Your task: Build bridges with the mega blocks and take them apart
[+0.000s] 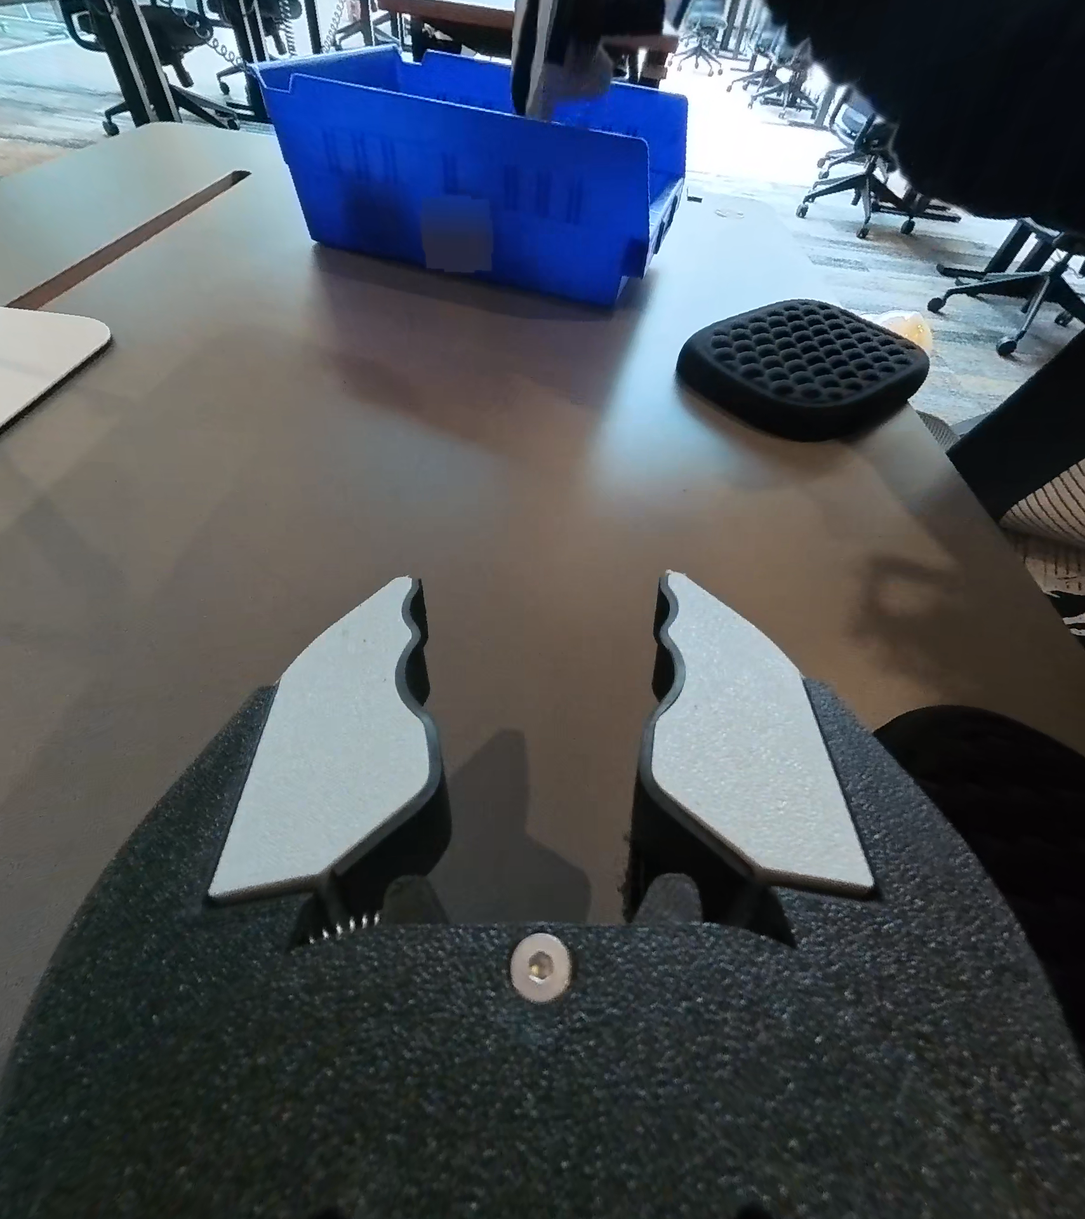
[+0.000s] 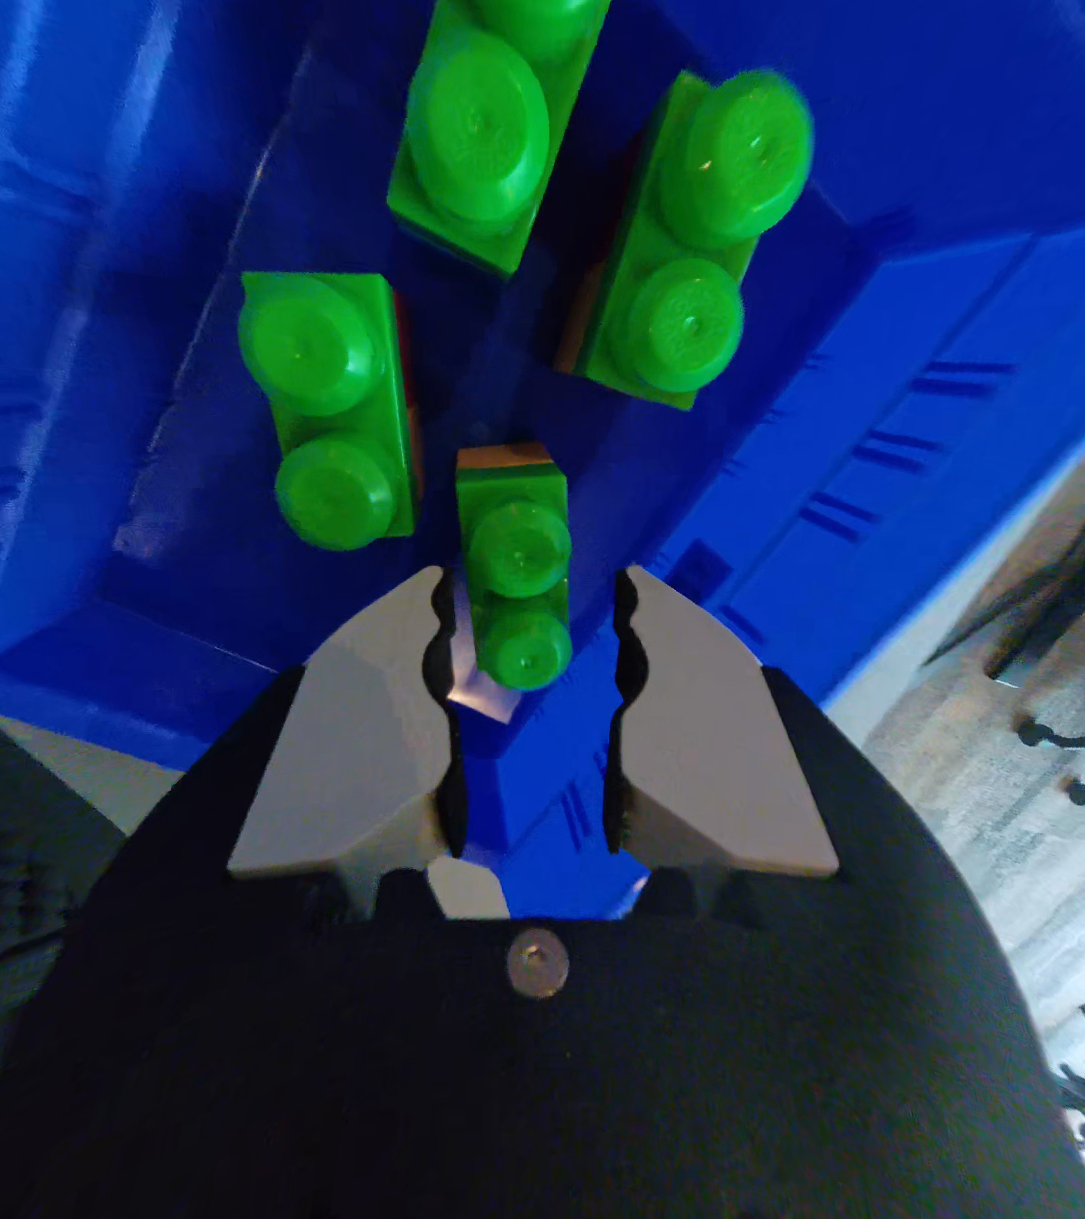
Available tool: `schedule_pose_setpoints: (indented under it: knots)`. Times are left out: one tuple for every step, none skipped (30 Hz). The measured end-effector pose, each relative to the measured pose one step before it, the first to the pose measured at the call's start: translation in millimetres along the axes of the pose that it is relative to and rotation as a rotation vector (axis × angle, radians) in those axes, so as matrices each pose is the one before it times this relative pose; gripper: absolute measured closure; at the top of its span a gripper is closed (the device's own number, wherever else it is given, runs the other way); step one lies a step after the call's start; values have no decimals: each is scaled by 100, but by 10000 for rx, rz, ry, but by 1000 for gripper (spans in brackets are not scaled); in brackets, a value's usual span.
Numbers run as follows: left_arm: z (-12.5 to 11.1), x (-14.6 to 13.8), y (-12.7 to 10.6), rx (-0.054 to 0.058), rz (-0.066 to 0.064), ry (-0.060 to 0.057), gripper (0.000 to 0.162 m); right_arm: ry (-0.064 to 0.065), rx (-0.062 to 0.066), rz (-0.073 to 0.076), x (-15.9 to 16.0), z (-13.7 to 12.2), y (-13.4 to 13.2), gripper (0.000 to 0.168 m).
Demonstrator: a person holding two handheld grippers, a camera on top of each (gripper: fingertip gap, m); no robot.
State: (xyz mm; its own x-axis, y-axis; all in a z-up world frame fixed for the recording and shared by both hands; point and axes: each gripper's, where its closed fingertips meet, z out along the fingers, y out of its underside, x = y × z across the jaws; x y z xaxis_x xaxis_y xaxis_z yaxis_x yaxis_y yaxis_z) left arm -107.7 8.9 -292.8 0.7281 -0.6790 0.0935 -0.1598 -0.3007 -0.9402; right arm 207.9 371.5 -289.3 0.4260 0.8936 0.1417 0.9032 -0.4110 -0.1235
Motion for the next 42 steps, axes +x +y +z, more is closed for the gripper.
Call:
schedule_pose_setpoints:
  knots:
    - [12,2,-2,-2,0,2,95,256,214,-82,102,-899,-249,121]
    - [8,-19,20,-13,-5,-6,95,235,306,-105,11,-1015,-401,120]
    - [19,-15,10,-6,-7,-9,95,181,402,-152,-161,-1080,-584,119]
    - [8,-28,10,-2,-7,-20,95,109,454,-195,-370,-1119,-715,119]
    - [2,-46,16,-16,2,-34,96,90,476,-198,-518,-1108,-817,118]
    - [17,-61,11,-28,13,-31,96,74,471,-230,-671,-1065,-894,116]
    - [38,-25,-2,-12,8,-11,96,42,466,-284,-838,-1023,-972,115]
    - [38,20,-16,11,-10,20,96,0,530,-330,-1003,-977,-1131,113]
    - [28,67,-34,20,-33,55,95,-51,622,-333,-1155,-938,-1358,111]
    - [22,85,-34,22,-41,59,95,-120,674,-328,-1314,-854,-1527,110]
    - [-9,47,-41,30,-28,32,95,-133,709,-340,-1363,-759,-1688,110]
    - [-11,-3,-40,21,-9,-3,95,-154,695,-349,-1400,-647,-1770,110]
    - [-13,-12,-57,19,9,-18,95,-201,666,-305,-1412,-519,-1848,111]
    - [-10,4,-71,32,19,-5,95,-184,677,-251,-1337,-399,-1948,111]
    - [-1,28,-97,35,14,8,95,-175,669,-240,-1293,-274,-1983,111]
    - [24,44,-108,28,15,14,95,-215,639,-280,-1320,-134,-1967,111]
    - [20,53,-113,26,27,17,95,-256,589,-338,-1306,-24,-1901,112]
    - [26,55,-104,35,28,14,95,-241,536,-344,-1193,103,-1808,112]
    - [10,32,-91,35,6,2,95,-219,456,-319,-1052,210,-1653,112]
    - [13,-4,-29,13,-13,-6,95,-194,394,-259,-911,306,-1416,112]
    - [8,-22,30,-2,-20,-15,95,-187,362,-199,-829,369,-1169,112]
    - [8,-56,65,1,-26,-20,95,-184,322,-184,-739,438,-894,112]
    - [1,-85,80,-5,-42,-22,95,-177,274,-151,-667,467,-610,112]
    - [-4,-90,77,-22,-54,-24,95,-161,210,-106,-559,486,-314,113]
    - [1,-80,70,-35,-45,-18,95,-137,175,-44,-467,443,-82,113]
    - [7,-27,39,-32,-16,-8,95,-148,151,-19,-398,390,115,113]
    - [30,9,6,-14,12,2,95,-143,174,-5,-324,348,199,113]
    - [51,16,-21,6,27,9,95,-140,165,-68,-153,311,174,115]
    - [73,14,-32,9,24,11,95,-126,55,-70,45,293,145,116]
    - [93,-27,-47,3,9,2,95,-81,40,95,190,261,99,116]
    - [81,-55,-97,32,-4,-17,95,-77,5,132,178,124,253,116]
    - [62,-42,-149,72,6,-33,95,28,-8,29,299,17,355,116]
    - [8,-25,-209,62,49,-52,96,144,-6,36,488,-30,344,116]
    - [-56,22,-341,67,113,-72,96,129,-84,105,453,-96,395,116]
    - [-146,93,-617,142,192,-87,95,113,-110,70,394,-144,390,116]
    - [-234,140,-978,263,256,-131,95,130,-57,-8,385,-178,283,116]
    - [-325,120,-1297,358,294,-214,95,104,-5,-9,339,-209,185,116]
    - [-432,104,-1525,358,335,-297,94,19,45,39,241,-194,115,116]
    - [-579,53,-1597,284,383,-388,92,-21,85,93,204,-200,63,116]
    - [-749,51,-1629,237,421,-414,90,31,96,113,279,-222,41,117]
    - [-941,-105,-1756,298,425,-496,90,83,76,85,319,-216,55,117]
    - [-1138,-323,-1853,383,372,-575,91,85,26,52,287,-194,115,117]
